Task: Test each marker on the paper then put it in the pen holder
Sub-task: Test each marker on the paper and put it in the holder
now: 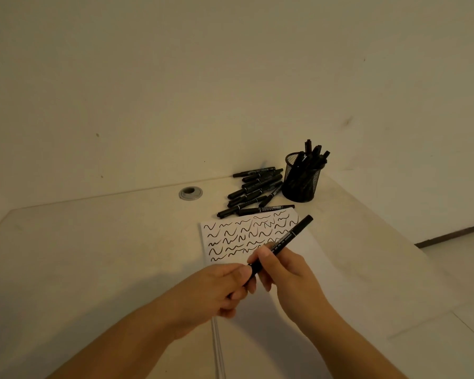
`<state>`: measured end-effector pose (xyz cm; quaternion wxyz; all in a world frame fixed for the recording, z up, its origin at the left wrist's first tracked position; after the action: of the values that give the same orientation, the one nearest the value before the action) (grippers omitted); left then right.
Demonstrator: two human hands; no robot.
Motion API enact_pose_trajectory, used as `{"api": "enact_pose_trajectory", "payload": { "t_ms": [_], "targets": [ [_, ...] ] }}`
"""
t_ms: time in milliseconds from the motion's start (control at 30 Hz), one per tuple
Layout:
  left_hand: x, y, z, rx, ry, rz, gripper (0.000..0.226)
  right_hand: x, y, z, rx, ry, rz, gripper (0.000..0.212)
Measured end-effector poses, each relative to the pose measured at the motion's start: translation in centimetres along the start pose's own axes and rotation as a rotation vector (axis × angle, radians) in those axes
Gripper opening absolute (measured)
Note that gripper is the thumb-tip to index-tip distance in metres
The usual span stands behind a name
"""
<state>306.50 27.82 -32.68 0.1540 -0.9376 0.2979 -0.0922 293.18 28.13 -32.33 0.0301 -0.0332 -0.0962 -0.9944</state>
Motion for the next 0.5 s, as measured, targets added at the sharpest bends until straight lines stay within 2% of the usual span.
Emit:
{"api": "enact_pose_trajectory", "payload": {
  "t_ms": [100, 167, 267, 333, 400, 500],
  "targets": [
    [-0.6, 0.6, -0.8, -0.16, 0.372, -0.3, 0.035, -0.2, 0.1, -0.6, -0.059, 0.019, -0.164, 0.031],
    [-1.0, 0.5, -1.3, -0.267, 0.565, -0.438, 0.03, 0.4, 0.6, -0.7, -0.111, 0.1, -0.288, 0.032],
    [-1.0, -0.6, -0.6, -0.398, 0.839, -0.532, 0.028, 5.6, 2.3, -0.1, -0.153, 0.154, -0.603, 0.03],
    [0.0, -1.6, 0.8, -0.428, 0.856, -0.518, 0.033, 9.5, 2.8, 0.7, -0.099, 0.255, -0.746, 0.028],
    [1.5, -2.0, 2.0, -0.424, 0.81, -0.501, 0.031, 10.8, 2.9, 0.9, -0.024, 0.167, -0.717, 0.027],
    [3.1, -1.7, 3.0, -0.427, 0.821, -0.514, 0.045, 8.1, 3.3, 0.2, -0.009, -0.013, -0.502, 0.017]
  ]
}}
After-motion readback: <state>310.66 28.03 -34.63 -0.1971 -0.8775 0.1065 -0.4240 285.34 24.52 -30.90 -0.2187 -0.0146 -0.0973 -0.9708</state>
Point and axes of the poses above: each hand's wrist, its own y-axis towards the middle knuckle, its own x-axis out of the back of the hand, z = x × y, the point moved 3 cm from there along y, towards the middle knuckle, and after that the axes turned 4 degrees about x, right-handed, at the moved point
